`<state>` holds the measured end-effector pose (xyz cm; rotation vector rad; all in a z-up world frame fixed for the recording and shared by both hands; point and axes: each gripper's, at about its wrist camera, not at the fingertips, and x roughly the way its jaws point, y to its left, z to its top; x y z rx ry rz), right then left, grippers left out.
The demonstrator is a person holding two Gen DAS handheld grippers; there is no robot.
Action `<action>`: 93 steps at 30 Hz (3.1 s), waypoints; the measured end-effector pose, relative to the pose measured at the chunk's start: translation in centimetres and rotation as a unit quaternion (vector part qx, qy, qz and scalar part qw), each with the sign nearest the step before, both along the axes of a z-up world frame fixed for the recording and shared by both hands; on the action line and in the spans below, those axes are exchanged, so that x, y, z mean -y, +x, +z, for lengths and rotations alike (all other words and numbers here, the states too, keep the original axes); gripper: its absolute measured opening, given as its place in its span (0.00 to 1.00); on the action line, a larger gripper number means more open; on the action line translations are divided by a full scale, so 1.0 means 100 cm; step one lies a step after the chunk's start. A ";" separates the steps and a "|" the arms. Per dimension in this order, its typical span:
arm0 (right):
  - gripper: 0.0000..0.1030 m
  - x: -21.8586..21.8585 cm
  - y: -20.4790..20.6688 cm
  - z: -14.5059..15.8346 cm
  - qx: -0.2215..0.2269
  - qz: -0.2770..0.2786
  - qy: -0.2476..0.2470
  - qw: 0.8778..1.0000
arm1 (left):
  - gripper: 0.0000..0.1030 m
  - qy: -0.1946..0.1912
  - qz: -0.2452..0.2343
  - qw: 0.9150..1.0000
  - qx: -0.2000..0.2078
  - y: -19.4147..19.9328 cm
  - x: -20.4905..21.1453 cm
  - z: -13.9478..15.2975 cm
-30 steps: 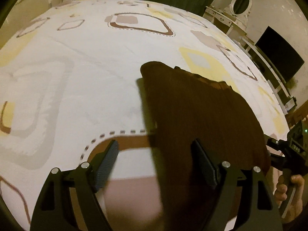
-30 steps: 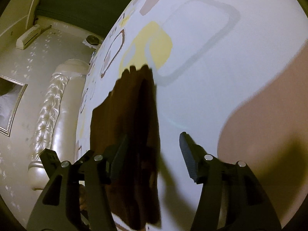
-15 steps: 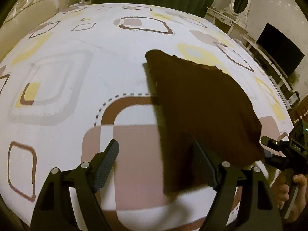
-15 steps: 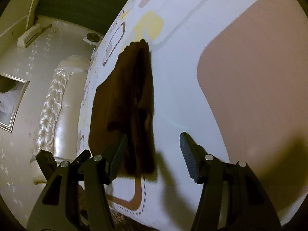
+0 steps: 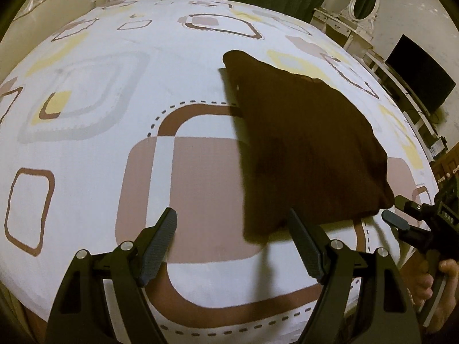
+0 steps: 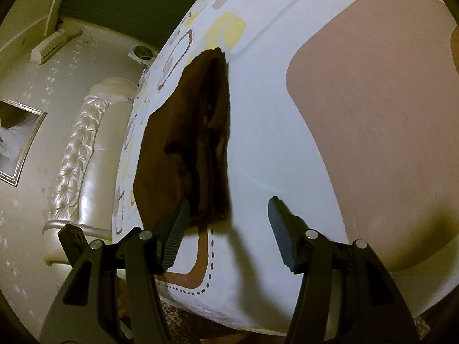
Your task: Fold small clothes
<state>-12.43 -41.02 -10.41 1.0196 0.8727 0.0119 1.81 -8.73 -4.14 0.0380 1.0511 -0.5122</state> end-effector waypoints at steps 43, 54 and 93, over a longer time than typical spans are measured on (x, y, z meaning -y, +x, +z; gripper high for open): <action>0.74 -0.115 -0.007 0.027 -0.044 0.058 -0.303 0.950 | 0.76 0.055 0.061 0.992 0.094 -0.067 -0.021 0.009; 0.75 -0.122 -0.008 0.031 -0.034 0.064 -0.310 0.948 | 0.79 0.059 0.067 0.990 0.112 -0.075 -0.021 0.019; 0.77 -0.130 -0.008 0.027 -0.036 0.074 -0.303 0.949 | 0.86 0.071 0.058 0.980 0.175 -0.093 -0.007 0.043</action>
